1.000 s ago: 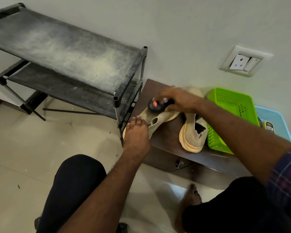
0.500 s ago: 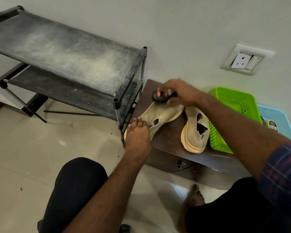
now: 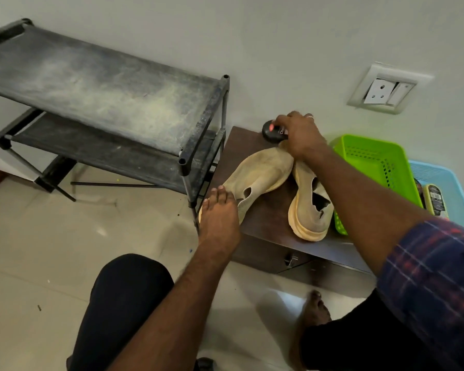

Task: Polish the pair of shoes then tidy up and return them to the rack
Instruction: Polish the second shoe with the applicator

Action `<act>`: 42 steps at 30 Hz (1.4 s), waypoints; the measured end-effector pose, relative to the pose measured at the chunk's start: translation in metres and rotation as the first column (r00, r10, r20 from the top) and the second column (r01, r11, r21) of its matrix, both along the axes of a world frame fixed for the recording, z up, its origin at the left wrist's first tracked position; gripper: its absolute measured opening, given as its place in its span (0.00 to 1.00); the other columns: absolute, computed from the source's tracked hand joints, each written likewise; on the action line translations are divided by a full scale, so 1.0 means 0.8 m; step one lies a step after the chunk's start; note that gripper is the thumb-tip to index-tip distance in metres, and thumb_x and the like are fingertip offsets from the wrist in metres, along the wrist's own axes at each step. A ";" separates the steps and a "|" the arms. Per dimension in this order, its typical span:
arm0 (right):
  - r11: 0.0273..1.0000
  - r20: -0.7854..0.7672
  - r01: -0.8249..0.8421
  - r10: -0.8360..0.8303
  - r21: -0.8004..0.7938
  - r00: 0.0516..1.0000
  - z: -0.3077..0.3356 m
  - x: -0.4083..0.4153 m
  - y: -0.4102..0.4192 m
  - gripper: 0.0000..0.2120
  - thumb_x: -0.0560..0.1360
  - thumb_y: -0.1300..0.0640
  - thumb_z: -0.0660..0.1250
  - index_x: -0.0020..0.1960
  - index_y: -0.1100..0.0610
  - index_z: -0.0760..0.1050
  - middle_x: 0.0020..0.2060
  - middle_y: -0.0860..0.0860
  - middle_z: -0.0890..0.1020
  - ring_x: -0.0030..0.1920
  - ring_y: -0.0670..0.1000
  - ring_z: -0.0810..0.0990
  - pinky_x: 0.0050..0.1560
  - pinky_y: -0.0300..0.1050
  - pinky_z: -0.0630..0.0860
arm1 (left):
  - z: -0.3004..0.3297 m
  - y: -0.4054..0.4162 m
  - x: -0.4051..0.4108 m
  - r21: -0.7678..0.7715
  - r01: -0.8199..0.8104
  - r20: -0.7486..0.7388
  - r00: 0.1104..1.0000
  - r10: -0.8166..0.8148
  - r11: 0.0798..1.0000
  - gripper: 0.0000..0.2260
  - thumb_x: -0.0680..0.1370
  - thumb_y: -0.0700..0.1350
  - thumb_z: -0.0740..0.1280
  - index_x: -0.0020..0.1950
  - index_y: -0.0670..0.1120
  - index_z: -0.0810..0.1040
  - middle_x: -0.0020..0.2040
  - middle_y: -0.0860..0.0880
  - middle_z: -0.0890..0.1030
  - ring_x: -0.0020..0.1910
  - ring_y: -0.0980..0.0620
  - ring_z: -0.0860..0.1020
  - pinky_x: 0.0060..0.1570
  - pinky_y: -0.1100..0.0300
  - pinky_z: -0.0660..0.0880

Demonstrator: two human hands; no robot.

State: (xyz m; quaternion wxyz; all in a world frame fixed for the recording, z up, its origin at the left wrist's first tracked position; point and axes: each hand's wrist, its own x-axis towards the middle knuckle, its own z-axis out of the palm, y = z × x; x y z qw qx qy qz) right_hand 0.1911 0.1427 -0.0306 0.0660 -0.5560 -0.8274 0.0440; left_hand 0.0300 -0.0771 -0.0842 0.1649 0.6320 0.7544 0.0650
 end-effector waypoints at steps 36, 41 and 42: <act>0.992 -0.500 0.052 -0.102 -0.114 0.860 -0.037 -0.037 -0.213 0.30 0.77 0.57 0.70 0.75 0.45 0.64 0.69 0.50 0.71 0.67 0.55 0.71 0.68 0.52 0.72 | -0.013 -0.029 -0.022 0.394 0.076 -0.011 0.997 -0.078 0.916 0.38 0.71 0.41 0.77 0.77 0.40 0.64 0.78 0.41 0.65 0.78 0.42 0.61 0.75 0.50 0.56; 0.987 -0.436 0.053 -0.114 -0.150 0.893 -0.046 -0.042 -0.206 0.31 0.76 0.57 0.70 0.74 0.42 0.62 0.67 0.51 0.71 0.64 0.58 0.72 0.64 0.56 0.74 | -0.014 -0.042 -0.028 0.426 -0.137 0.412 0.909 -0.057 0.894 0.37 0.72 0.56 0.74 0.76 0.42 0.68 0.77 0.44 0.67 0.76 0.47 0.65 0.73 0.52 0.65; 0.987 -0.431 0.058 -0.119 -0.153 0.894 -0.048 -0.040 -0.208 0.31 0.76 0.57 0.70 0.74 0.42 0.62 0.67 0.51 0.71 0.64 0.58 0.73 0.64 0.56 0.74 | -0.010 -0.044 -0.027 0.435 -0.201 0.509 0.859 -0.056 0.878 0.34 0.73 0.58 0.71 0.74 0.43 0.71 0.76 0.45 0.69 0.76 0.49 0.66 0.73 0.52 0.66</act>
